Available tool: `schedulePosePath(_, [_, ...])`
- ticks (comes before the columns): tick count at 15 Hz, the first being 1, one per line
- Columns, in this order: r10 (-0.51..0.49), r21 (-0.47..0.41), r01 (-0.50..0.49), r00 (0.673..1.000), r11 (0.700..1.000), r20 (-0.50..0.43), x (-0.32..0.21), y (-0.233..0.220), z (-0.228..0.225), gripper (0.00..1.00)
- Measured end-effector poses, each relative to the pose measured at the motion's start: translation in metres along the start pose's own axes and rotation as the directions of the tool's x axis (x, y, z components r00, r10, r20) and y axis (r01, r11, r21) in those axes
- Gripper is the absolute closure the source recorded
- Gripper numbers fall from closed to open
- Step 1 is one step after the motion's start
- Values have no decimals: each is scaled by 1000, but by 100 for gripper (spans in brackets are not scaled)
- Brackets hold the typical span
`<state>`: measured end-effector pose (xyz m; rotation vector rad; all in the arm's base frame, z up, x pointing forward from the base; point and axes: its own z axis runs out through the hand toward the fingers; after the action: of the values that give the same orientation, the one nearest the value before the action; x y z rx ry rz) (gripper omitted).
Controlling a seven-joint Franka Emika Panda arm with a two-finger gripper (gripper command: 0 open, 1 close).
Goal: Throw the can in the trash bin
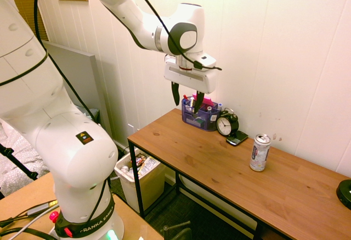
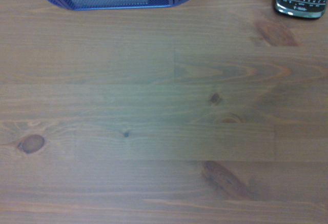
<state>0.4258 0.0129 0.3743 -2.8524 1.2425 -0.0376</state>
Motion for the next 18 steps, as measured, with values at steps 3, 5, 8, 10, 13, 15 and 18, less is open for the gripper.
schedulePosePath(3, [59, 12, -58, 998, 998, -10, 5, -1, 3, 0])
schedulePosePath(5, [145, 10, -145, 989, 989, -10, 26, 4, 17, 0])
schedulePosePath(8, [252, -3, -252, 968, 968, 8, 78, 23, 39, 0])
schedulePosePath(10, [318, -10, -318, 948, 948, 12, 115, 35, 47, 0])
schedulePosePath(13, [401, -38, -400, 916, 916, 24, 163, 53, 67, 0])
schedulePosePath(15, [439, -56, -437, 898, 898, 34, 185, 60, 84, 0])
schedulePosePath(18, [487, -56, -485, 874, 873, 12, 220, 67, 98, 0])
